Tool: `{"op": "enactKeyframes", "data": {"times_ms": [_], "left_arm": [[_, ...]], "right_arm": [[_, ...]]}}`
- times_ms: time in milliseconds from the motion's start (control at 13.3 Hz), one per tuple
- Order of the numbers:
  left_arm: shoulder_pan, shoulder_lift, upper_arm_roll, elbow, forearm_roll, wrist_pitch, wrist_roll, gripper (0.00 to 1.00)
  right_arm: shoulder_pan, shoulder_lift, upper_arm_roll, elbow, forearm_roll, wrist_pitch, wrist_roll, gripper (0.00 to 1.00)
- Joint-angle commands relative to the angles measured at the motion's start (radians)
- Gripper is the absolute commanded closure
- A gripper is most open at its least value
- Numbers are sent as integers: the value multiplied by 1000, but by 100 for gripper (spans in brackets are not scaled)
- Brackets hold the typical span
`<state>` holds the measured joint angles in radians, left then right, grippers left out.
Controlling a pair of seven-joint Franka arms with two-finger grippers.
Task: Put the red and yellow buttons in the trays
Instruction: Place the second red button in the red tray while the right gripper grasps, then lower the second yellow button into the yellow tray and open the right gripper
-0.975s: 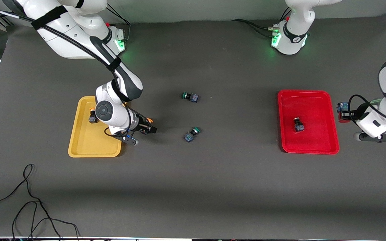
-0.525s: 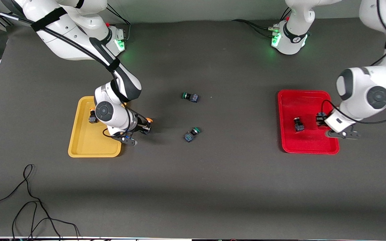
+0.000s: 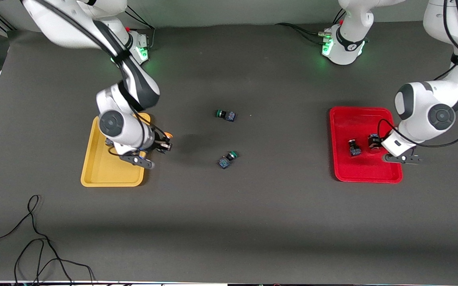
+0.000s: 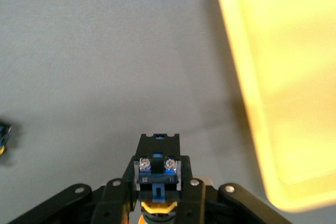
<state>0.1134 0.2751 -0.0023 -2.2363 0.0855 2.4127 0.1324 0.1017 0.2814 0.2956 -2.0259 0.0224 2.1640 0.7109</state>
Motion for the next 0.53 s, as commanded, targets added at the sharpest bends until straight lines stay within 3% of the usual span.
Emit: {"op": "enactKeyframes", "data": {"times_ms": [0,225,450], "left_arm": [[11,-63,-5,128,10,-217,16,0],[8,-131,-12,295,-4,-496,16,0],[-9,-200,-19,440,-55,-731,15,0]], "right_arm": [[-33,-143,-9,-45,-9,-91,-118,81],[-37,-182,-111,-77,-7,-69,-324,80],[-39,-66,-208,-131,8,142,-487,79]]}}
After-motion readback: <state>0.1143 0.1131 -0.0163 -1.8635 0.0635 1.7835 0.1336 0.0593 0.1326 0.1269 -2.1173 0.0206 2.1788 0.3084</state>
